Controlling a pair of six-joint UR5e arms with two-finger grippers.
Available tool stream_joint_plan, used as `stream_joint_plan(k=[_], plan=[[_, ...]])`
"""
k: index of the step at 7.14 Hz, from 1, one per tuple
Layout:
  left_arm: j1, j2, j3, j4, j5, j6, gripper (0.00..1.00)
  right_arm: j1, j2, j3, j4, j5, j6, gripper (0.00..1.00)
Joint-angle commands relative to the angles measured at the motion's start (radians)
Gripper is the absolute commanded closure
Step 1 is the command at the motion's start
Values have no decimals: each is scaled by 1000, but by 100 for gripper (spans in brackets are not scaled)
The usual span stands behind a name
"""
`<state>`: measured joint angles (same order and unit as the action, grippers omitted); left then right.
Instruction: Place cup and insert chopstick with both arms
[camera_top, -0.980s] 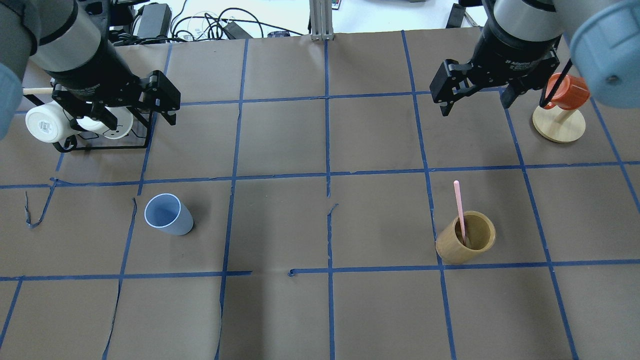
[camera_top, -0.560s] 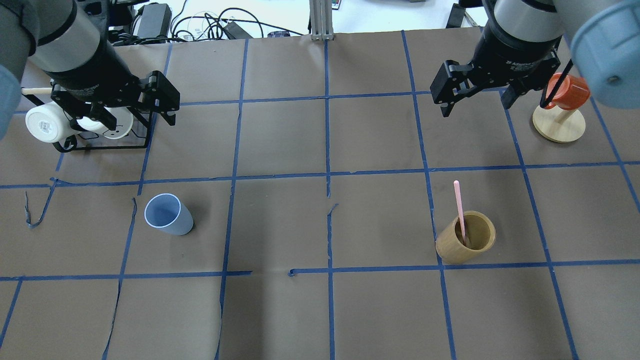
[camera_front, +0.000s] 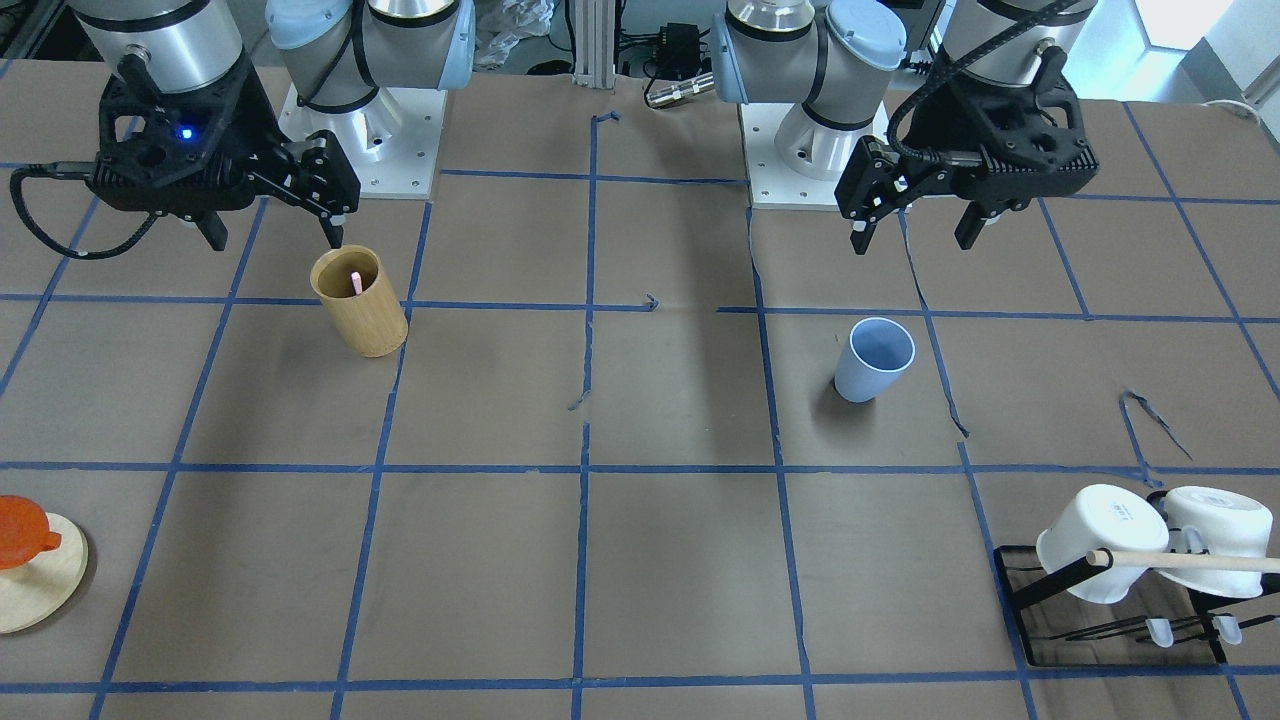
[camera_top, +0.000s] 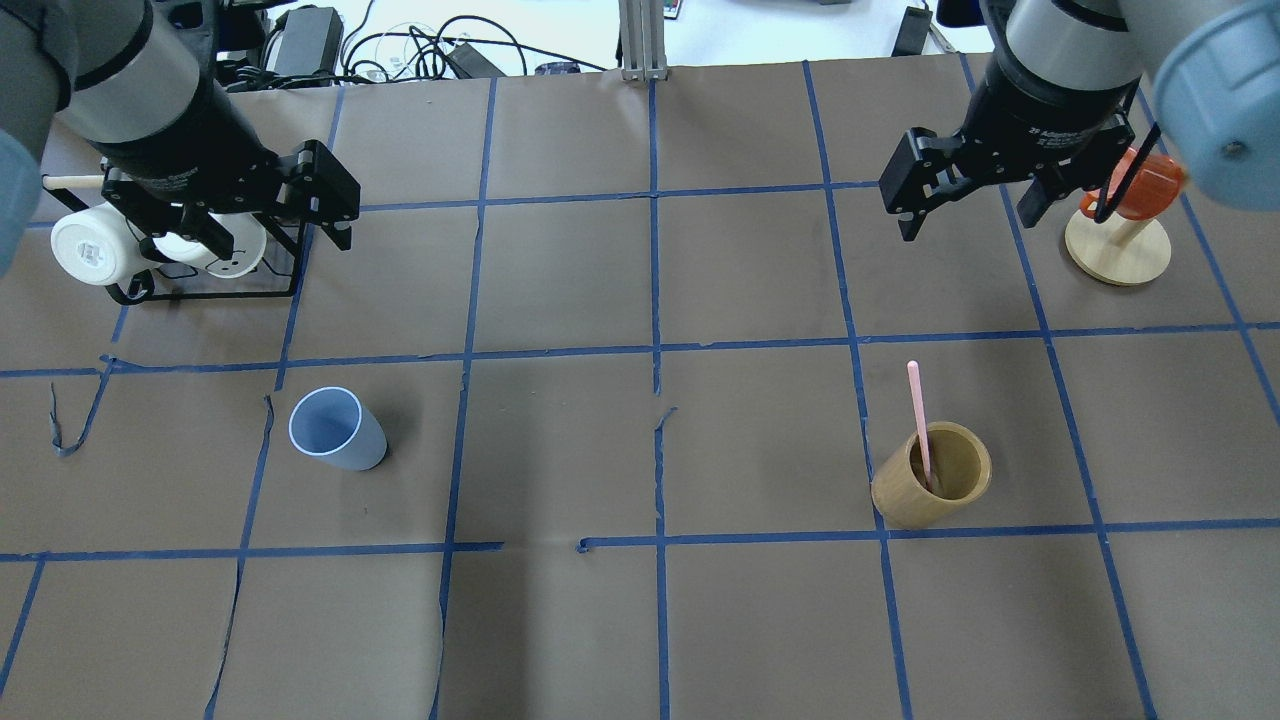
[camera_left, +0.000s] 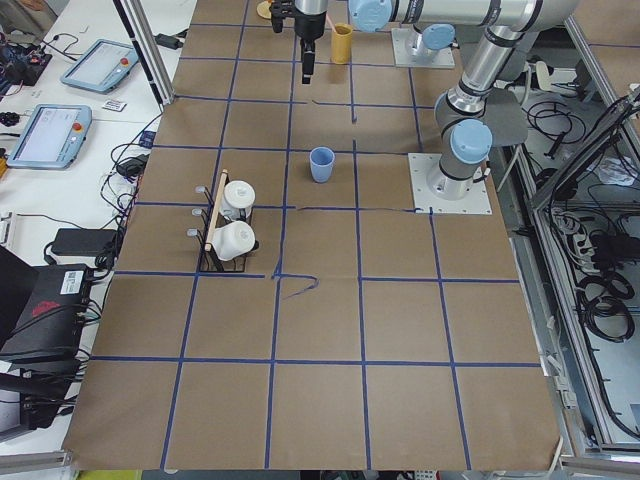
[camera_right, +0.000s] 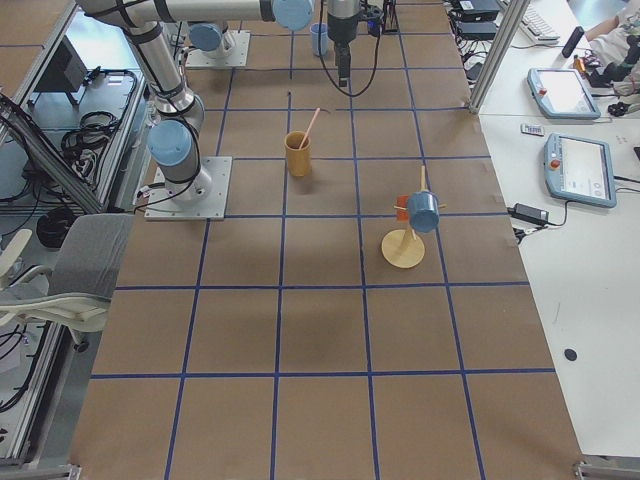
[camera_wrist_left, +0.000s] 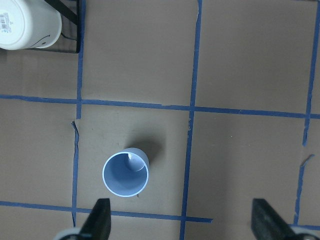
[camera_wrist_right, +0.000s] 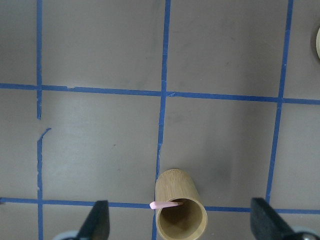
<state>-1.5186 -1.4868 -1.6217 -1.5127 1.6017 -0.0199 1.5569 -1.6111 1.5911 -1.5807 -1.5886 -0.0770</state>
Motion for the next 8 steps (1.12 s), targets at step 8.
stream_joint_plan(k=[8], plan=[[0, 2, -3, -1, 0, 0, 0, 0, -10, 49, -16, 10, 5, 0]])
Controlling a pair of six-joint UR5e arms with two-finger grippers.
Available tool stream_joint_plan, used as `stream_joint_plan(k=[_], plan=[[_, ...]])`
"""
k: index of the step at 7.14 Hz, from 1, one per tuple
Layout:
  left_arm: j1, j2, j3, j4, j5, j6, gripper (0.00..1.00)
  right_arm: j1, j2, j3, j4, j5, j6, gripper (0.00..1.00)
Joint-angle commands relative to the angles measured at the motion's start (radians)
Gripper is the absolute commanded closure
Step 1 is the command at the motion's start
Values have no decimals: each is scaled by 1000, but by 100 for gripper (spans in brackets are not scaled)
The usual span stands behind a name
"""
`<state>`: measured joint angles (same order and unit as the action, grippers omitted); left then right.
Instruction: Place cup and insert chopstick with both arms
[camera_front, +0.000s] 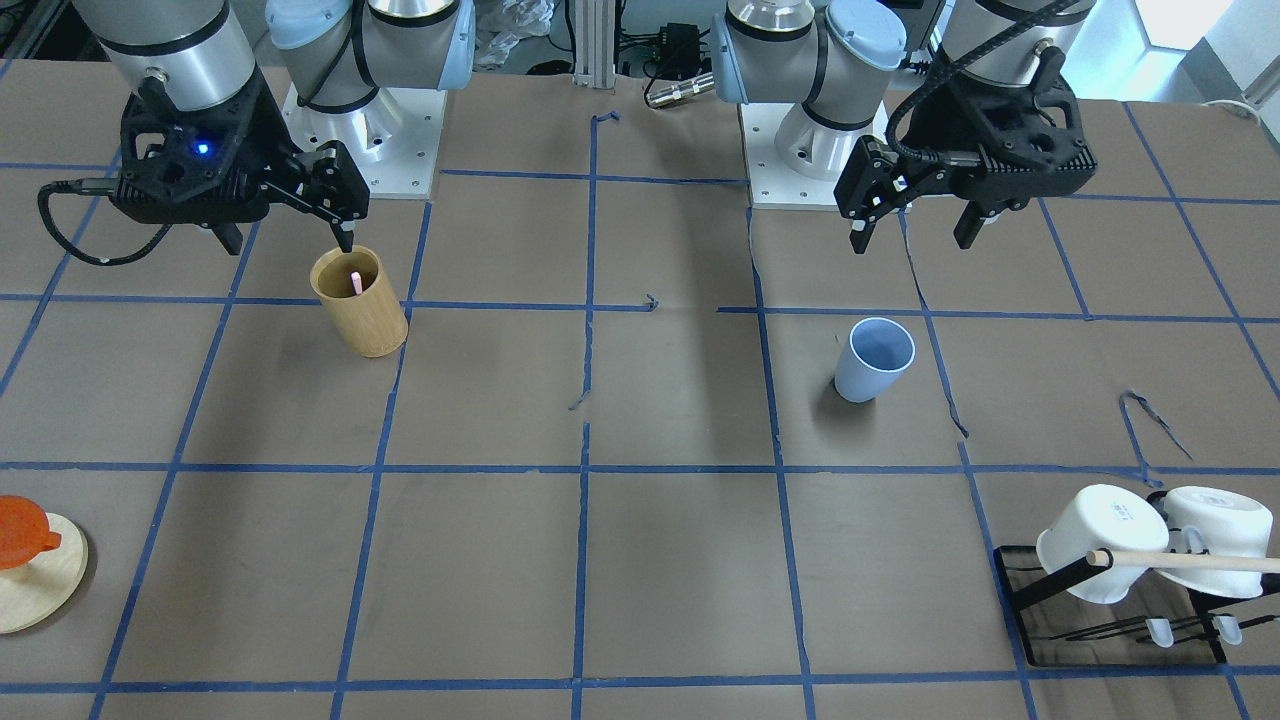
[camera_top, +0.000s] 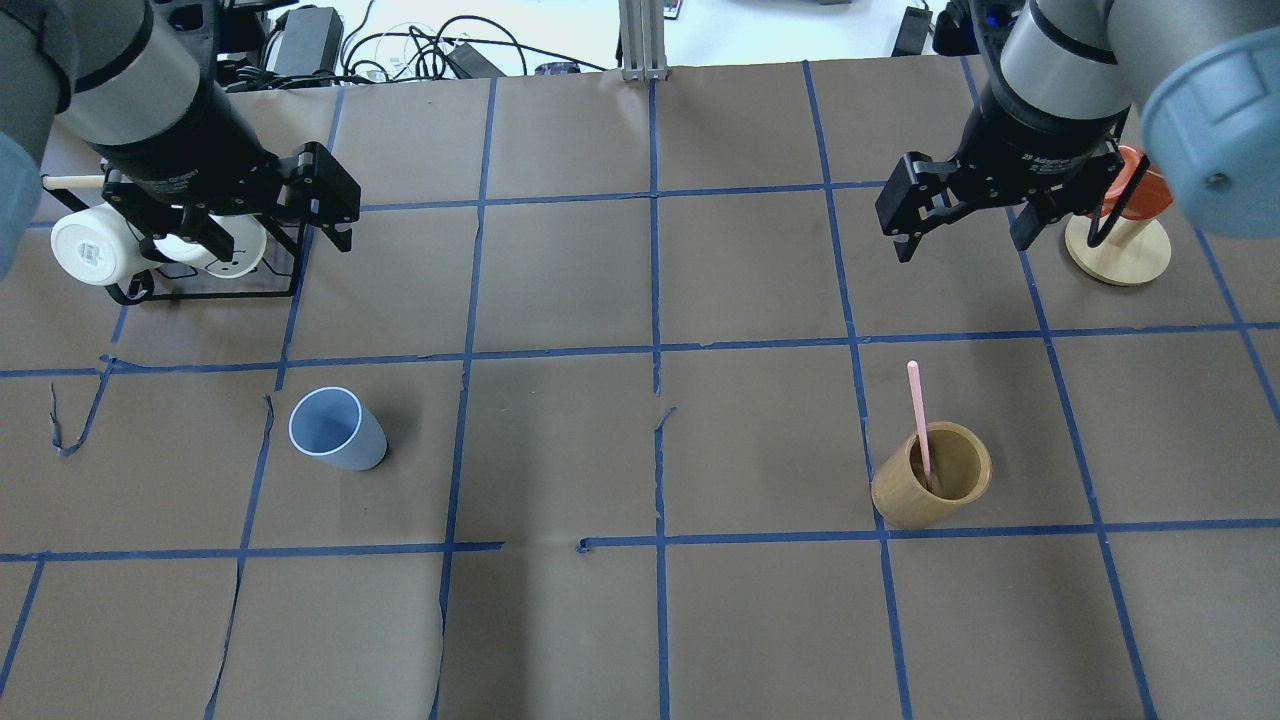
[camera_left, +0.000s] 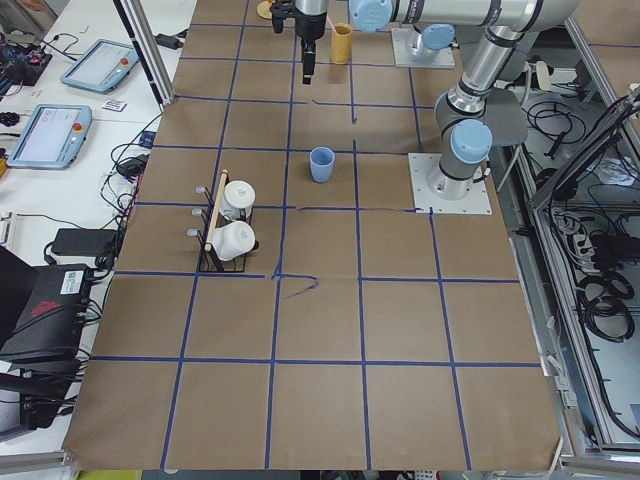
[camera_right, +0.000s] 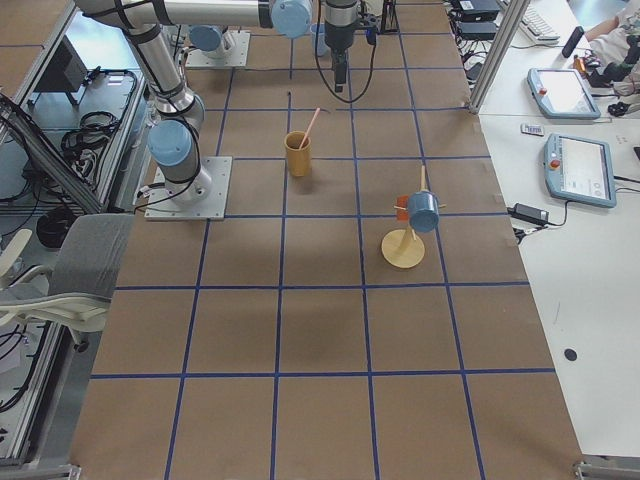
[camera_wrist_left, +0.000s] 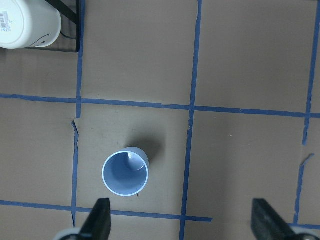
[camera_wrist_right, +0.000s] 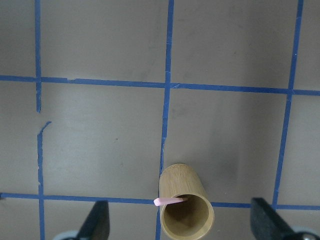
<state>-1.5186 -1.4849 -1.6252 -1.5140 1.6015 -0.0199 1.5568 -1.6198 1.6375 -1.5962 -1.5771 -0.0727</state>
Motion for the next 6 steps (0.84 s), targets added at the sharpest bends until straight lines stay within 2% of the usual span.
stream_joint_plan(k=[1, 4, 6], plan=[[0, 0, -1, 0, 0, 0, 0, 0, -2, 2, -1, -1, -1, 0], [0, 2, -4, -2, 0, 0, 0, 0, 0, 7, -1, 3, 1, 0], [2, 0, -75, -2, 3, 2, 0, 2, 17, 47, -44, -9, 2, 0]])
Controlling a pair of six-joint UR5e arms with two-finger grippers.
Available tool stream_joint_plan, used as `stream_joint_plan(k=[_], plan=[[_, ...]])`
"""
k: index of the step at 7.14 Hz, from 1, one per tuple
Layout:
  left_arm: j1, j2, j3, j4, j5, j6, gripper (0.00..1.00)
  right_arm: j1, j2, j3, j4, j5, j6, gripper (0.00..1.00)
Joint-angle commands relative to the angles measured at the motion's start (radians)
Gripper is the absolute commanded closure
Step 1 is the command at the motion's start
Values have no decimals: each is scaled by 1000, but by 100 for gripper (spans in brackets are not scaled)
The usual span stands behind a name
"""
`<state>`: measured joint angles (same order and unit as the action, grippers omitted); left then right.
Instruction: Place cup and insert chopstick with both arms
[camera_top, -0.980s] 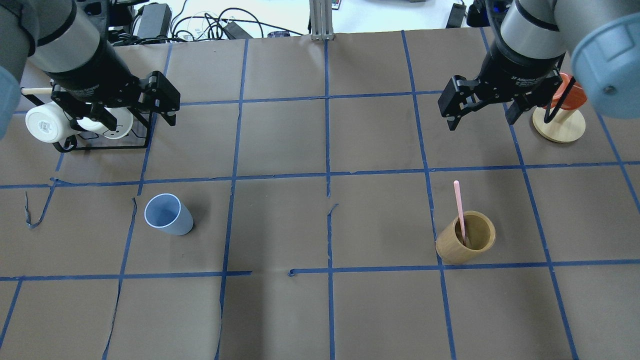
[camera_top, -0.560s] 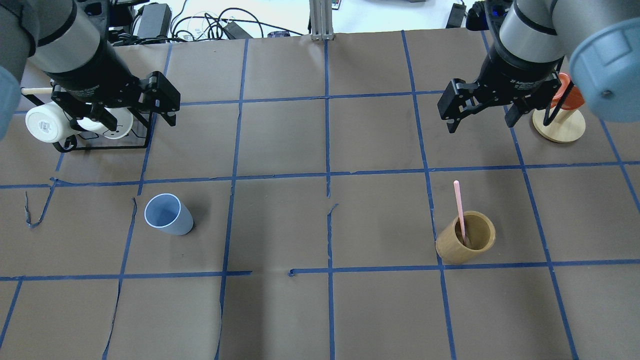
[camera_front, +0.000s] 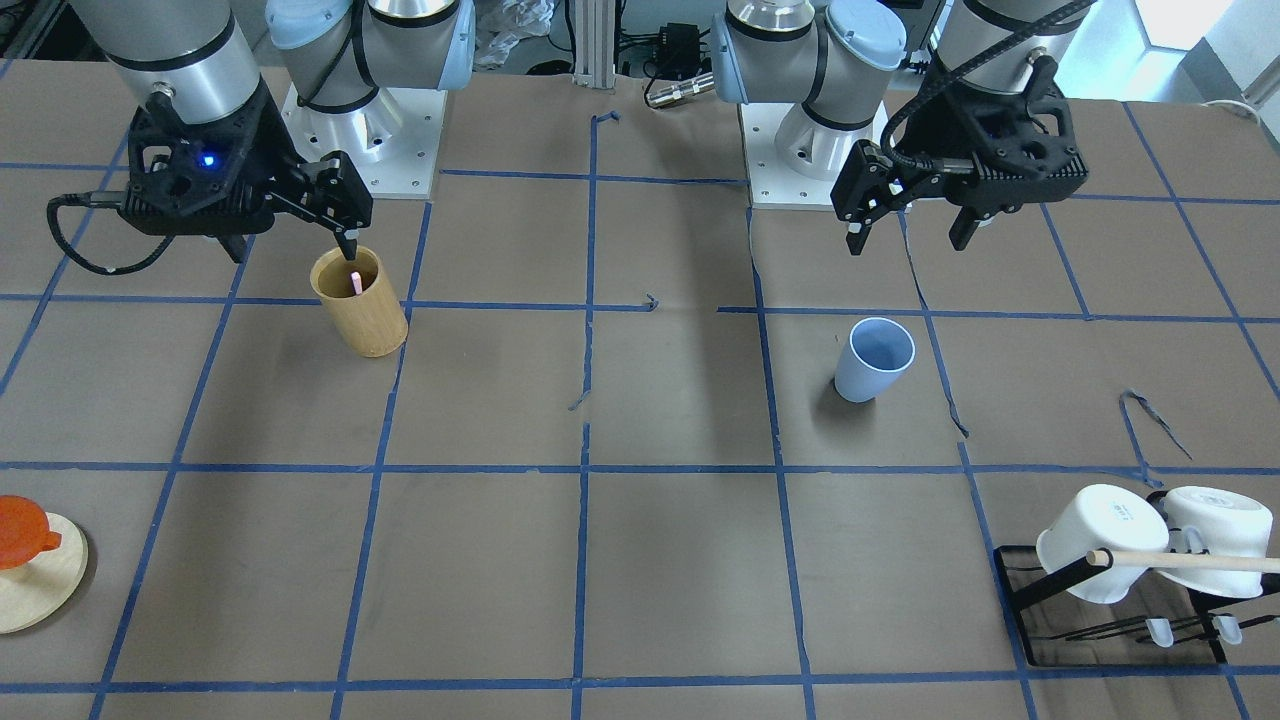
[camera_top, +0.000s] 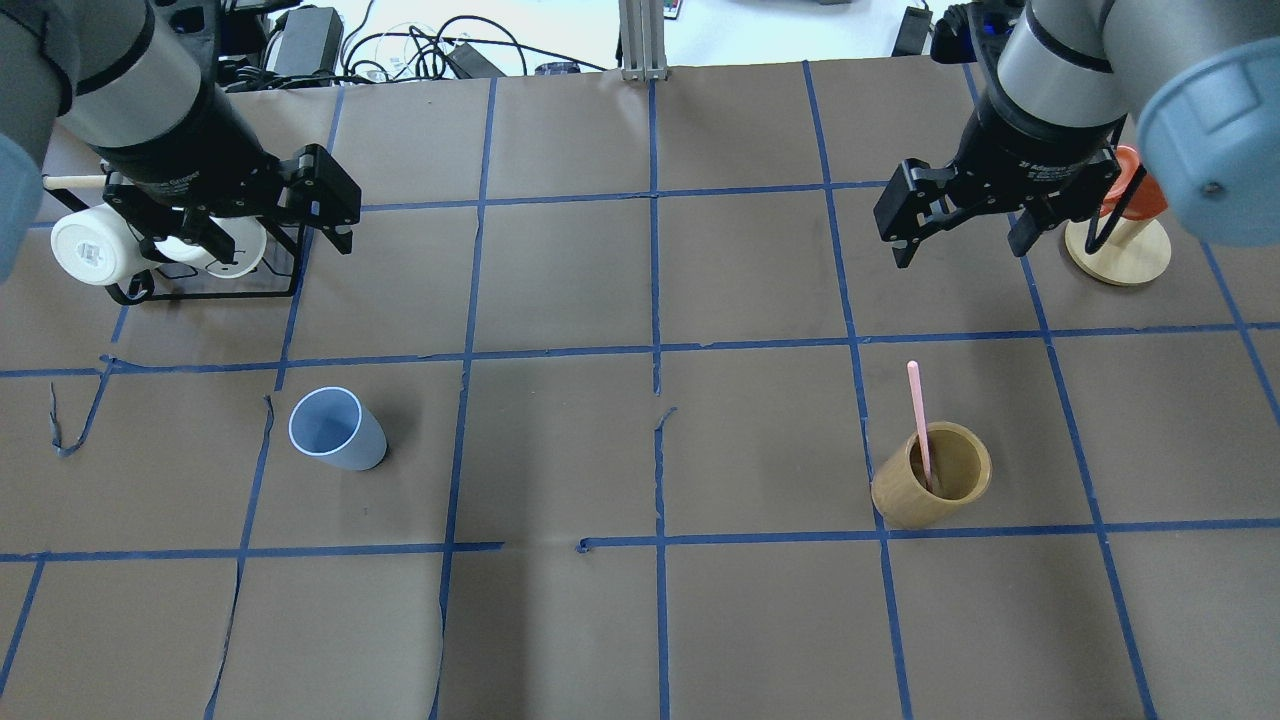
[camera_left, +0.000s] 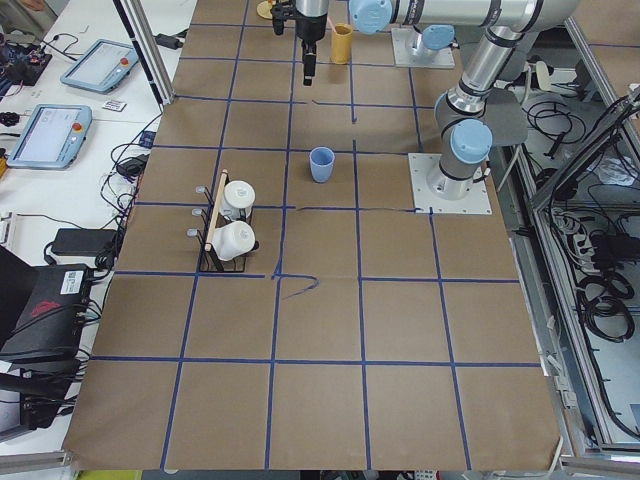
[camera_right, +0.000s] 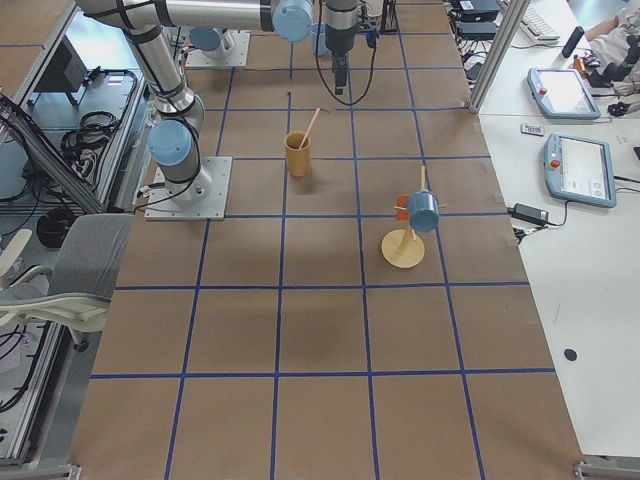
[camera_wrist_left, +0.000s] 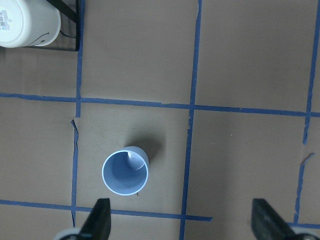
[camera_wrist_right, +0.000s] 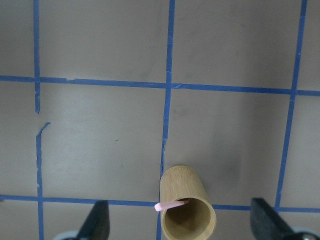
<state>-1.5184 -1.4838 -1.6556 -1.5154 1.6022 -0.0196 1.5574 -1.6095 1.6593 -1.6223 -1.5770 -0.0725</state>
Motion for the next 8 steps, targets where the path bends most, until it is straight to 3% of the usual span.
stream_joint_plan(k=[1, 3, 6, 7, 8], plan=[[4, -19, -120, 20, 5, 0, 0, 3, 13, 75, -49, -9, 2, 0], [36, -36, -315, 198, 19, 18, 2, 4, 17, 210, -158, -12, -6, 0], [81, -97, -524, 530, 50, 116, 4, 30, 20, 269, -159, -78, -74, 0], [81, -119, -527, 553, 45, 116, 28, 30, 14, 269, -153, -78, -84, 0], [81, -133, -527, 558, 45, 122, 69, 30, 13, 276, -146, -77, -102, 11]])
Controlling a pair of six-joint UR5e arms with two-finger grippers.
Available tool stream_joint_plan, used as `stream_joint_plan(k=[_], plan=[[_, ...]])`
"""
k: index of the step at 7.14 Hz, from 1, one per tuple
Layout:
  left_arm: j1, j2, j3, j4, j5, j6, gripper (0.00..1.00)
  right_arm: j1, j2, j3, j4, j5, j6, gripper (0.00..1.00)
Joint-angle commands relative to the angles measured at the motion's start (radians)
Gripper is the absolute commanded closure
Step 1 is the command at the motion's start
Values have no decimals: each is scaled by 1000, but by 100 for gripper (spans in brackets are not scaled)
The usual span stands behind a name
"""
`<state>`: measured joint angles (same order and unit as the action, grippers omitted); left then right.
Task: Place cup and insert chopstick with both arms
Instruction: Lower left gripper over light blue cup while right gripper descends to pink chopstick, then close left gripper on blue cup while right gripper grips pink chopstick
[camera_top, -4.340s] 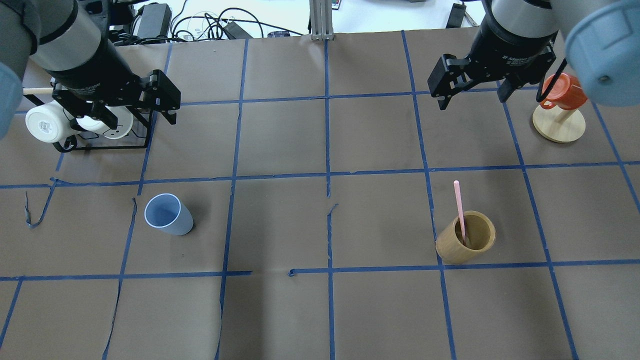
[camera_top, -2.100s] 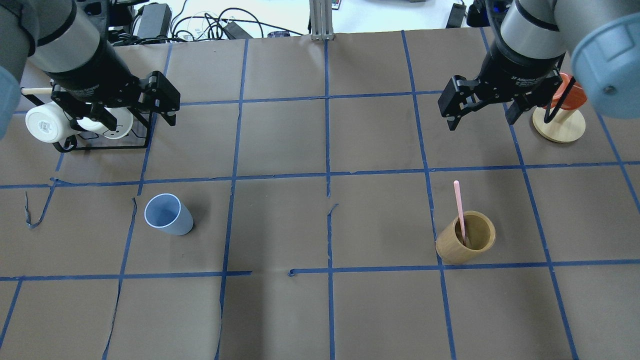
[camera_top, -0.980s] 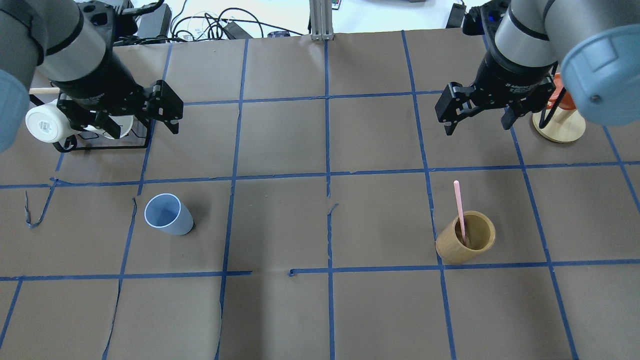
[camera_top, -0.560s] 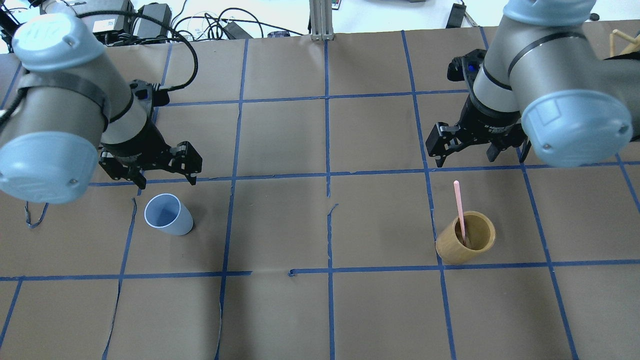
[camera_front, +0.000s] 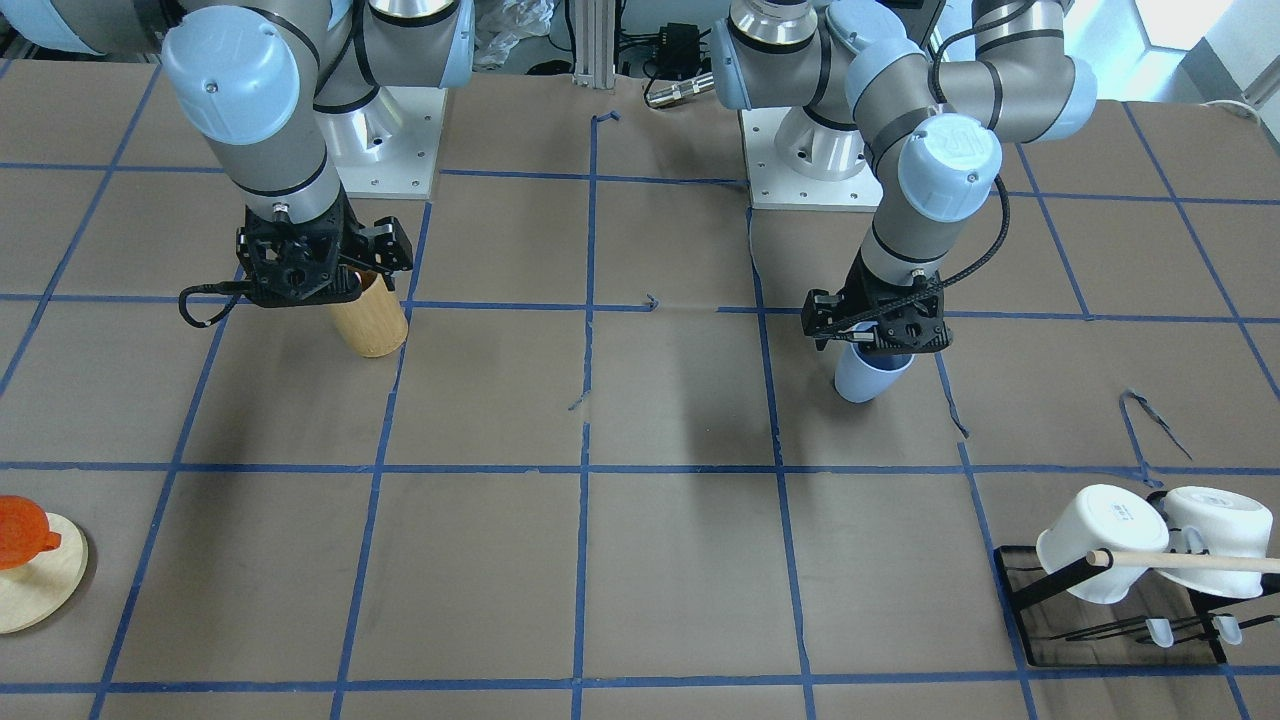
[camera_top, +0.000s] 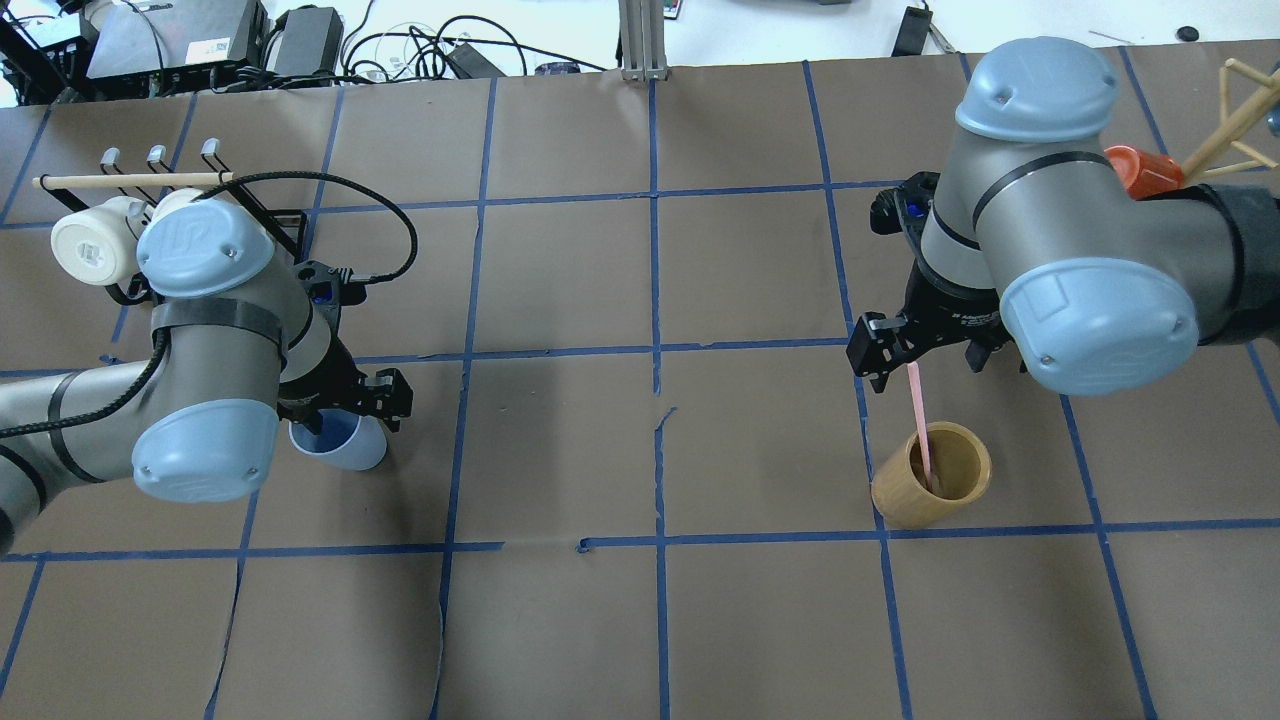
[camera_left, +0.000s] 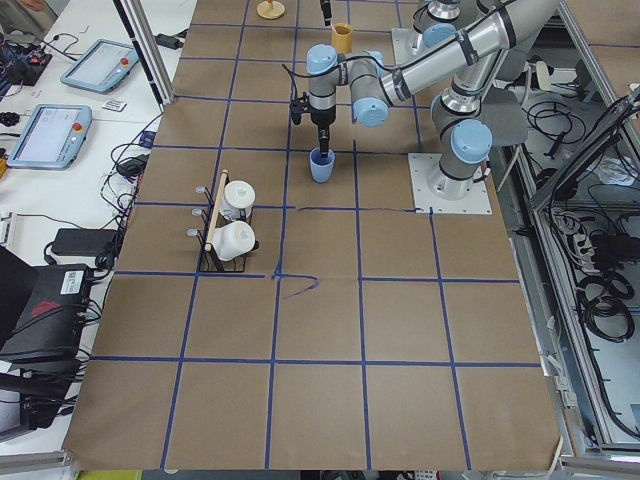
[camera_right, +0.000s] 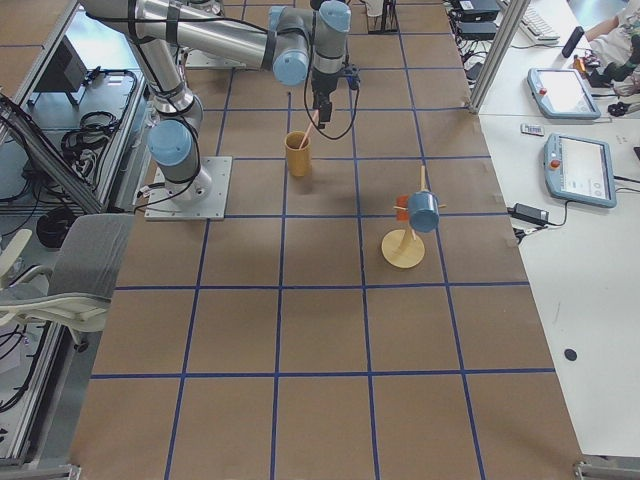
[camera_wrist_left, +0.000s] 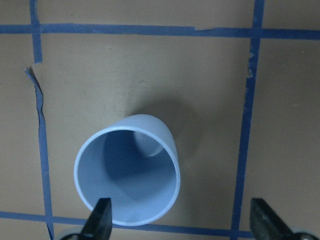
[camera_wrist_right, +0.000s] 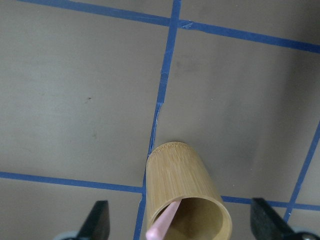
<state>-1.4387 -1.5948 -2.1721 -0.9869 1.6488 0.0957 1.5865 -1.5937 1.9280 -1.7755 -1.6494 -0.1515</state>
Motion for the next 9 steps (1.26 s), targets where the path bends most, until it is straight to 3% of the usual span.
stream_joint_plan(k=[1, 4, 5, 8, 9], plan=[[1, -25, -9, 31, -1, 7, 100, 1, -3, 20, 7, -3, -39, 22], [-9, -28, 15, 43, -1, -64, 100, 4, -3, 20, 5, -4, -135, 47], [-46, -34, 50, 42, -13, -182, 100, 4, -5, 19, 5, -4, -151, 62], [-324, -117, 208, 28, -69, -593, 100, 1, 6, 3, 4, 2, -149, 69], [-383, -161, 265, 31, -145, -694, 100, 0, 6, -7, 4, 8, -146, 72]])
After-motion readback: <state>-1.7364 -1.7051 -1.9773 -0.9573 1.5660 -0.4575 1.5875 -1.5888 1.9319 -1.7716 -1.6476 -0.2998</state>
